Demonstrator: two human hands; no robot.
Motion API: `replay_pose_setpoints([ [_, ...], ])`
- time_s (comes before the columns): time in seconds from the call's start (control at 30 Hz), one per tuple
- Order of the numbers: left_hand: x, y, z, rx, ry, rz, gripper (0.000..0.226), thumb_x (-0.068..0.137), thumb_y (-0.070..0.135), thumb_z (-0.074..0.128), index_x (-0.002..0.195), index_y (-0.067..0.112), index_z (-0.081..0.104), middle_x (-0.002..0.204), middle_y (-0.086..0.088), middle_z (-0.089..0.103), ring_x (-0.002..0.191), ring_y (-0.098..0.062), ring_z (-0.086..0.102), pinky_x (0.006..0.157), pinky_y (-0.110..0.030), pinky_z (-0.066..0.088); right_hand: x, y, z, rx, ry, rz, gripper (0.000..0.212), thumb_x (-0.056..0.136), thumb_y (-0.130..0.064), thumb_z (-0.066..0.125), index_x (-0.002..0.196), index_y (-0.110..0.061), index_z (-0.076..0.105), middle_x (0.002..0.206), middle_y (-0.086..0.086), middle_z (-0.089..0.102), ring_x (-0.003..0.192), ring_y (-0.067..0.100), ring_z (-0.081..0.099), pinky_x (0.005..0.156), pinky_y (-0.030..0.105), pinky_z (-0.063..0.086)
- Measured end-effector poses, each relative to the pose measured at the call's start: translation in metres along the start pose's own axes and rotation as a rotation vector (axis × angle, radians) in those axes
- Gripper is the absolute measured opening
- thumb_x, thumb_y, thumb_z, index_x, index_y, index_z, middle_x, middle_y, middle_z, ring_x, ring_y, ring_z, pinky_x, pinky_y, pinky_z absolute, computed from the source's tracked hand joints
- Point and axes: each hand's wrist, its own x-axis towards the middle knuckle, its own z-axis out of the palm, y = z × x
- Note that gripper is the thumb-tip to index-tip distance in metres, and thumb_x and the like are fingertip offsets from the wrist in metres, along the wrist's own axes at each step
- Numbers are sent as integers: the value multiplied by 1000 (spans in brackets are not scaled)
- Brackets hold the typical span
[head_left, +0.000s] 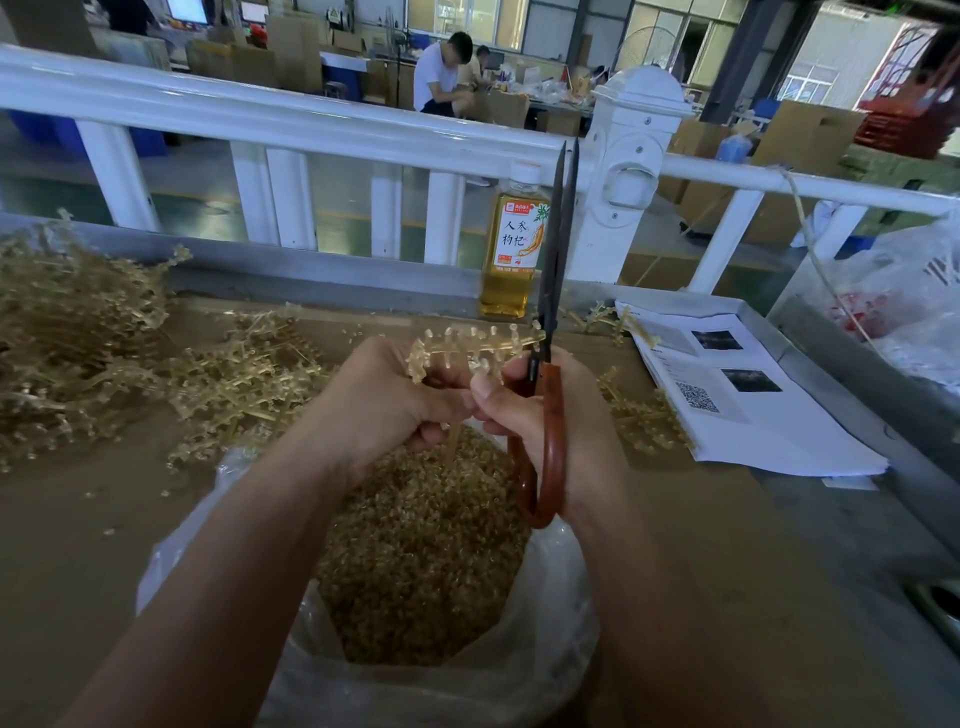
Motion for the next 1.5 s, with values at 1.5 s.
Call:
replay_pose_setpoints([
  [1.5, -4, -4, -6, -120, -280, -82, 30, 83, 35, 49, 82, 21, 75, 92, 1, 74, 82, -11, 68, 76, -34, 55, 11, 13, 3, -75, 88, -78, 30, 78, -14, 72, 72, -27, 46, 70, -5, 55, 74, 21, 62, 79, 48, 53],
])
